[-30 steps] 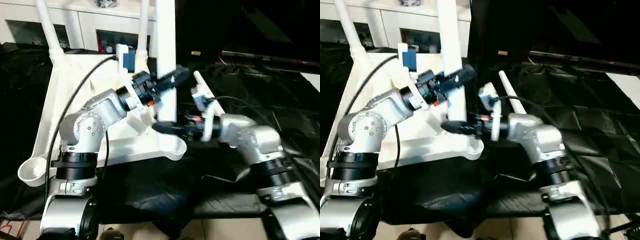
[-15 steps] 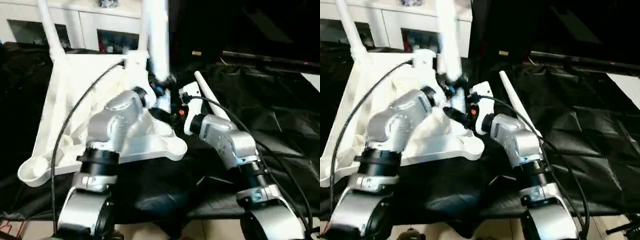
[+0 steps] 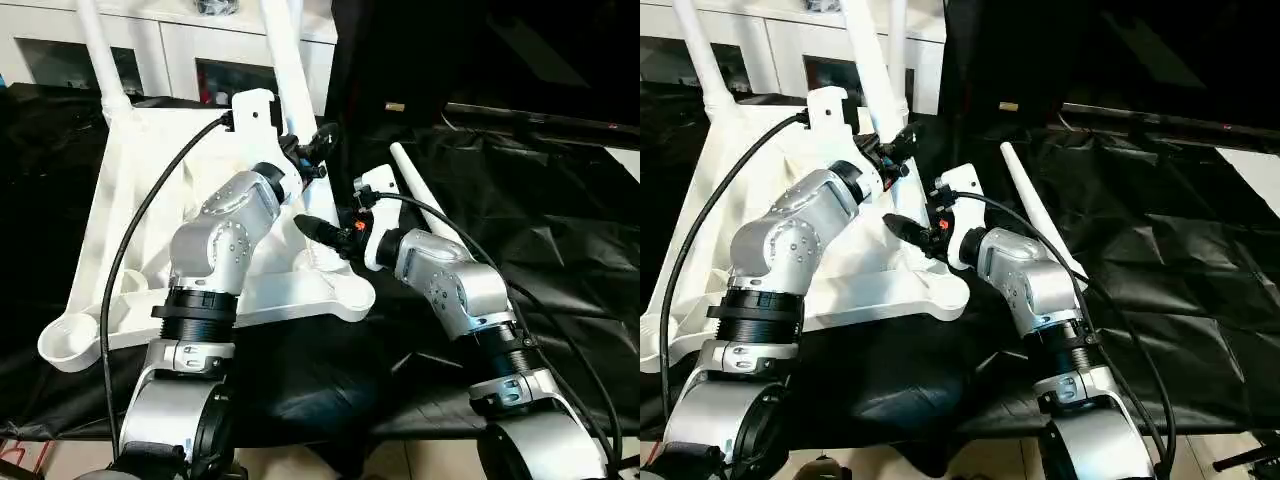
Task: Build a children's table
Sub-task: Pick table leg
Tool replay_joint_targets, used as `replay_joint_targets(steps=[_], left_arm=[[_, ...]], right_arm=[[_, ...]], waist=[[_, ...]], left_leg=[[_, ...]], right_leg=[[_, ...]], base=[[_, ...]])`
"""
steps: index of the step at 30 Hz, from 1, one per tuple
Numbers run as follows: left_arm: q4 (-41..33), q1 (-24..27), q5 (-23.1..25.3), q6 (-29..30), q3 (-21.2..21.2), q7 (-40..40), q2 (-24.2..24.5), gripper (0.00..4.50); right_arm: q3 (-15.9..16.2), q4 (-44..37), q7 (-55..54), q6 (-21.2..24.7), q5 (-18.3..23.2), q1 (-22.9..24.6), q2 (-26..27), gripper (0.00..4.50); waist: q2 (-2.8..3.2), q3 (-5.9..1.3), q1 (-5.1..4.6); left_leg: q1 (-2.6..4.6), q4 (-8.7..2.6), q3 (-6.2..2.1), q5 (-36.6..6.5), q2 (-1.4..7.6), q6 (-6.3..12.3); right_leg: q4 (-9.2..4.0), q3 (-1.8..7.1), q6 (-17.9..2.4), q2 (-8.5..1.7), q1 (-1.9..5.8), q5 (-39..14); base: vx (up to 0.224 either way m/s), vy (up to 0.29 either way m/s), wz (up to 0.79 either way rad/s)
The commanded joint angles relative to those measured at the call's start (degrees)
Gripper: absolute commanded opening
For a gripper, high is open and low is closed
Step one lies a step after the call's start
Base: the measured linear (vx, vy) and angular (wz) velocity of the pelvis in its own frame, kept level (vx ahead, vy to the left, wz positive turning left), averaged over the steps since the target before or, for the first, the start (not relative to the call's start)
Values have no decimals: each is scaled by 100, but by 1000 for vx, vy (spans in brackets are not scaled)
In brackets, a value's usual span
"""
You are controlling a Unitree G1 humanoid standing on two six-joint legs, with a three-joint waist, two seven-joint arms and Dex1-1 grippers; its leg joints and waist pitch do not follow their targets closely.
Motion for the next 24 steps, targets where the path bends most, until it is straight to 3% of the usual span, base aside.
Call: replay_joint_targets(steps=[1,2,4,8,12,18,24], left_arm=[[-167,-89,-85,-79,-75,-275,30,198],[-193,-75,-110,-72,-104,-344,43,196],[-309,-8,-188,-33,-263,-721,139,195],[-419,74,-252,-38,-461,-1195,273,192],[-664,214,-595,178,-608,-2053,427,191],[-889,245,-1171,587,-569,-2692,549,190],[-1145,341,-1642,783,-534,-3360,621,190]], right_arm=[[77,-245,112,-171,0,44,-31,193],[36,-240,193,-109,83,31,-41,249],[-5,-419,762,236,414,22,-274,265],[62,-545,1199,431,512,32,-580,288],[112,-673,1858,585,633,21,-1112,322],[159,-826,2599,876,914,-42,-1538,326],[266,-915,3051,1024,1056,-67,-1745,326]], waist=[[90,-447,-4],[89,-446,-9],[95,-445,5],[85,-447,27],[77,-437,35],[64,-436,34],[50,-429,30]], left_leg=[[108,-423,-31,-1392,136,-233],[113,-427,-33,-1400,141,-237],[129,-425,-33,-1438,141,-200],[107,-425,-23,-1313,146,-158],[99,-411,-9,-1295,141,-141],[105,-392,-4,-1368,138,-113],[101,-391,-11,-1347,146,-107]], right_leg=[[-460,286,-453,-405,328,-1850],[-451,285,-476,-401,329,-1815],[-451,285,-502,-395,339,-1775],[-420,295,-579,-396,362,-1553],[-432,298,-620,-405,370,-1680],[-448,282,-692,-405,365,-1878],[-468,280,-603,-402,353,-2106]], base=[[0,0,0],[0,0,0],[0,0,0],[0,0,0],[0,0,0],[0,0,0],[0,0,0]])
